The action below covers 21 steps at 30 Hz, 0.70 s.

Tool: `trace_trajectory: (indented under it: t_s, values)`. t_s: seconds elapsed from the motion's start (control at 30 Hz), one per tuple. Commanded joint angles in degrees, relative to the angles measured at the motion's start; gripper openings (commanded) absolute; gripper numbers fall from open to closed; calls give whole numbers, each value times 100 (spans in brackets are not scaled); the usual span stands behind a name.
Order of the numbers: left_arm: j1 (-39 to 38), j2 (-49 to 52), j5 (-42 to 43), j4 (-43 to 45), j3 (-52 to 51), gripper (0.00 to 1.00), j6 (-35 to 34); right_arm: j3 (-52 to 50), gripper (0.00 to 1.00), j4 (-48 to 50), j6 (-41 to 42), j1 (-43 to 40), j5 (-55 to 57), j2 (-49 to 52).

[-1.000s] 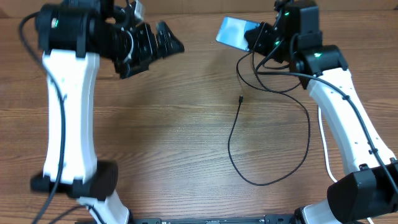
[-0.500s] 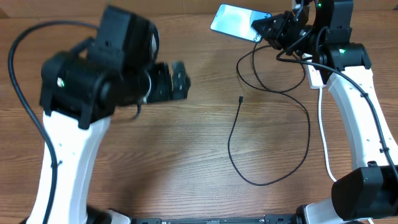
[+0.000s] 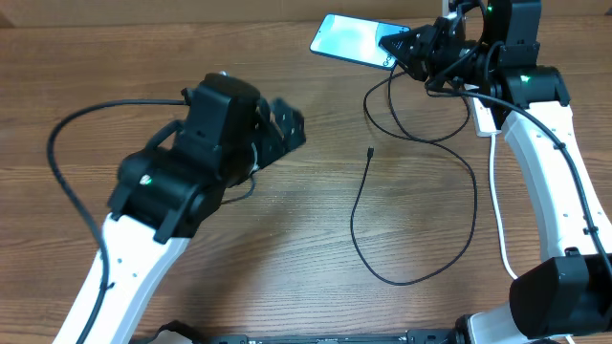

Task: Plug charger to phone and switch on socket

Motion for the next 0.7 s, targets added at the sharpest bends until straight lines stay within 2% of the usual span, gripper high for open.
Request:
trace_trajectory:
  t_s: [0.0,0.13,0.27,0.37,0.6,0.67]
  values:
    - [0,269,-131,758,-291,100,-1757,247,4,-52,1023,-2,-332,-70]
    - [-2,780,35,1720,-306,100,-2435,247,4,-79,1694,4,-431,-66]
    - [0,1360,1093,2774,-306,100,-3141,247,4,-70,2312,59,-568,-63]
    - [0,1648,1735,3386,-306,99,-3491,247,4,-68,2428,120,-688,-63]
    - [81,1797,1858,3777,-306,97,-3646,247,4,-184,2404,142,-704,-63]
    - [208,1797,2151,3897,-306,93,-3766,247,4,-181,2406,144,-706,-63]
